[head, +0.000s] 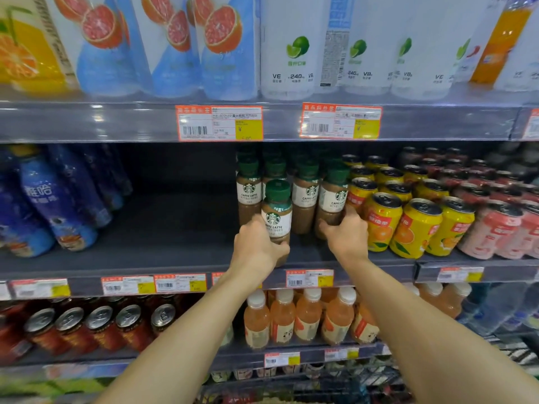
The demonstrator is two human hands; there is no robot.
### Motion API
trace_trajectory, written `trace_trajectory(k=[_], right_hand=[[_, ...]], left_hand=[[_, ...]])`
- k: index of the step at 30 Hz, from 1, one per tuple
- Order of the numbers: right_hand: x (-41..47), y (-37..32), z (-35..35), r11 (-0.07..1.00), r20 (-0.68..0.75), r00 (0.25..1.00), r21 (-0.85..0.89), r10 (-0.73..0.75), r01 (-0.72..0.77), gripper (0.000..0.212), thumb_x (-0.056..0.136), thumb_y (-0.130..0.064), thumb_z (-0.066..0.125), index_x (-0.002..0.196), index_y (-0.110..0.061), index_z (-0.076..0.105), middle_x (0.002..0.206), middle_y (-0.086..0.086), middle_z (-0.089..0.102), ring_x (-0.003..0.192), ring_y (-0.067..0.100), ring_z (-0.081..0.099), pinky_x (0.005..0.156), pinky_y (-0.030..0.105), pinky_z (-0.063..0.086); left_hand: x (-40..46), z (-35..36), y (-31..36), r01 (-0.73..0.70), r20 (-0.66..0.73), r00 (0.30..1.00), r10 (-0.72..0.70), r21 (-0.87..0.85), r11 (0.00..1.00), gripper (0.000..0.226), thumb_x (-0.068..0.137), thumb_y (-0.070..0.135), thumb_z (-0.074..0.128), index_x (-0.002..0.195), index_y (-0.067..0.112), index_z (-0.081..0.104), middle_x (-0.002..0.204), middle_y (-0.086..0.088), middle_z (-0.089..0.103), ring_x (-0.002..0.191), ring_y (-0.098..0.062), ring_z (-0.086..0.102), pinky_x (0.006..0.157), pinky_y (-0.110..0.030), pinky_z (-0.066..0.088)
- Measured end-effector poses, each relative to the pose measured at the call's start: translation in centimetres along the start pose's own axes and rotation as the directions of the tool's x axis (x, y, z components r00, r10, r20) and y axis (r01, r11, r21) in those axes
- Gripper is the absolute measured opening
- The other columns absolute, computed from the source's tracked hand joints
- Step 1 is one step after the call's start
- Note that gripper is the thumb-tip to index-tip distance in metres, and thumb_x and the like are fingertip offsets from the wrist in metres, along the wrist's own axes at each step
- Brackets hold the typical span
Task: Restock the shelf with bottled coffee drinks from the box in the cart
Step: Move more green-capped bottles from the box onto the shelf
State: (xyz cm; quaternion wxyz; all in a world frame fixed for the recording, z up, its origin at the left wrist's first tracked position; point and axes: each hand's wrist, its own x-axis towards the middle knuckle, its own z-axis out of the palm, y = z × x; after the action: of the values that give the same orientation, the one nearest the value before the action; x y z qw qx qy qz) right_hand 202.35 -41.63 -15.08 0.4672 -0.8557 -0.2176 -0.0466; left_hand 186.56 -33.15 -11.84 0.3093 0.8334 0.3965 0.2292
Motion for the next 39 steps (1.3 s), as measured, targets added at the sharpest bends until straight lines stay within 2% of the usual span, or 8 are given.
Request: trace_trajectory(k=[5, 8, 12, 16, 23, 26, 31, 39], right_hand=[[-1.0, 0.2, 0.3, 0.998, 0.020, 0.999, -0.028, 0.050, -0.049, 0.047, 0.085, -0.024, 0.072, 0.123, -0.003, 0.053, 0.121, 0.018, 0.062, 0.113, 0.037, 0.058, 0.091, 0.044, 0.051], [-2.9, 0.9, 0.0, 0.997, 0.023, 0.998, -0.062, -0.054, 0.055, 0.050, 0.090, -0.038, 0.064, 0.127, -0.008, 0.050, 0.121, 0.011, 0.060, 0.111, 0.030, 0.058, 0.088, 0.040, 0.051], [-5.3, 1.9, -1.3, 0.932, 0.136, 0.975, -0.296, -0.175, 0.209, 0.071, 0.092, -0.063, 0.043, 0.139, -0.010, 0.039, 0.135, 0.009, 0.053, 0.124, 0.027, 0.050, 0.092, 0.040, 0.050], [-6.7, 2.5, -2.5, 0.825, 0.336, 0.927, -0.468, -0.166, 0.317, 0.092, 0.091, -0.072, 0.026, 0.155, -0.007, 0.014, 0.162, 0.008, 0.017, 0.151, 0.019, 0.010, 0.119, 0.033, 0.021], [-7.2, 3.6, -2.3, 0.674, 0.462, 0.867, -0.582, -0.187, 0.455, 0.106, 0.075, -0.074, -0.011, 0.155, -0.006, -0.001, 0.164, 0.011, -0.003, 0.151, 0.023, -0.007, 0.119, 0.034, -0.008], [-7.4, 4.6, -1.7, 0.639, 0.434, 0.869, -0.604, -0.238, 0.476, 0.103, 0.080, -0.073, -0.015, 0.155, -0.005, 0.002, 0.163, 0.013, 0.002, 0.151, 0.026, -0.003, 0.121, 0.038, -0.007], [-7.5, 5.3, -0.6, 0.633, 0.385, 0.897, -0.644, -0.218, 0.430, 0.095, 0.093, -0.069, 0.003, 0.146, 0.002, 0.036, 0.150, 0.019, 0.040, 0.143, 0.032, 0.034, 0.116, 0.044, 0.015], [-7.7, 5.3, -0.4, 0.616, 0.344, 0.909, -0.671, -0.235, 0.413, 0.093, 0.094, -0.069, 0.011, 0.142, 0.004, 0.043, 0.144, 0.021, 0.048, 0.139, 0.034, 0.040, 0.113, 0.043, 0.017]], left_hand=[[-0.1, 0.0, -0.2, 0.004, -0.001, 1.000, -0.004, 0.002, 1.000, 0.045, 0.073, 0.030, 0.076, 0.108, 0.012, 0.054, 0.110, -0.006, 0.066, 0.103, -0.026, 0.062, 0.084, -0.035, 0.053], [-0.2, 0.1, -0.3, -0.007, -0.021, 1.000, 0.007, 0.008, 1.000, 0.044, 0.074, 0.030, 0.076, 0.107, 0.012, 0.054, 0.110, -0.006, 0.066, 0.104, -0.025, 0.062, 0.079, -0.029, 0.048], [-0.4, 0.6, -0.1, -0.027, -0.026, 0.999, 0.027, -0.013, 1.000, 0.042, 0.075, 0.030, 0.077, 0.107, 0.013, 0.054, 0.110, -0.004, 0.066, 0.105, -0.023, 0.062, 0.075, -0.025, 0.043], [-0.5, 1.6, 0.4, -0.061, -0.042, 0.997, 0.061, -0.009, 0.998, 0.042, 0.075, 0.032, 0.077, 0.106, 0.012, 0.056, 0.110, -0.006, 0.066, 0.104, -0.026, 0.062, 0.072, -0.027, 0.042], [-0.5, 2.9, 1.6, -0.117, -0.036, 0.993, 0.116, -0.010, 0.993, 0.041, 0.076, 0.033, 0.076, 0.102, 0.010, 0.055, 0.107, -0.007, 0.065, 0.100, -0.025, 0.062, 0.069, -0.026, 0.040], [-0.5, 3.3, 1.9, -0.124, -0.037, 0.992, 0.124, -0.013, 0.992, 0.041, 0.077, 0.033, 0.076, 0.102, 0.010, 0.054, 0.108, -0.008, 0.065, 0.100, -0.025, 0.062, 0.070, -0.026, 0.040], [-0.3, 4.0, 2.0, -0.131, -0.046, 0.990, 0.130, -0.012, 0.991, 0.043, 0.077, 0.034, 0.076, 0.105, 0.010, 0.055, 0.109, -0.007, 0.065, 0.101, -0.025, 0.062, 0.071, -0.025, 0.041], [1.0, 4.8, 2.7, -0.129, -0.028, 0.991, 0.130, 0.027, 0.991, 0.045, 0.078, 0.034, 0.075, 0.109, 0.008, 0.056, 0.111, -0.009, 0.066, 0.104, -0.027, 0.062, 0.075, -0.029, 0.046]])
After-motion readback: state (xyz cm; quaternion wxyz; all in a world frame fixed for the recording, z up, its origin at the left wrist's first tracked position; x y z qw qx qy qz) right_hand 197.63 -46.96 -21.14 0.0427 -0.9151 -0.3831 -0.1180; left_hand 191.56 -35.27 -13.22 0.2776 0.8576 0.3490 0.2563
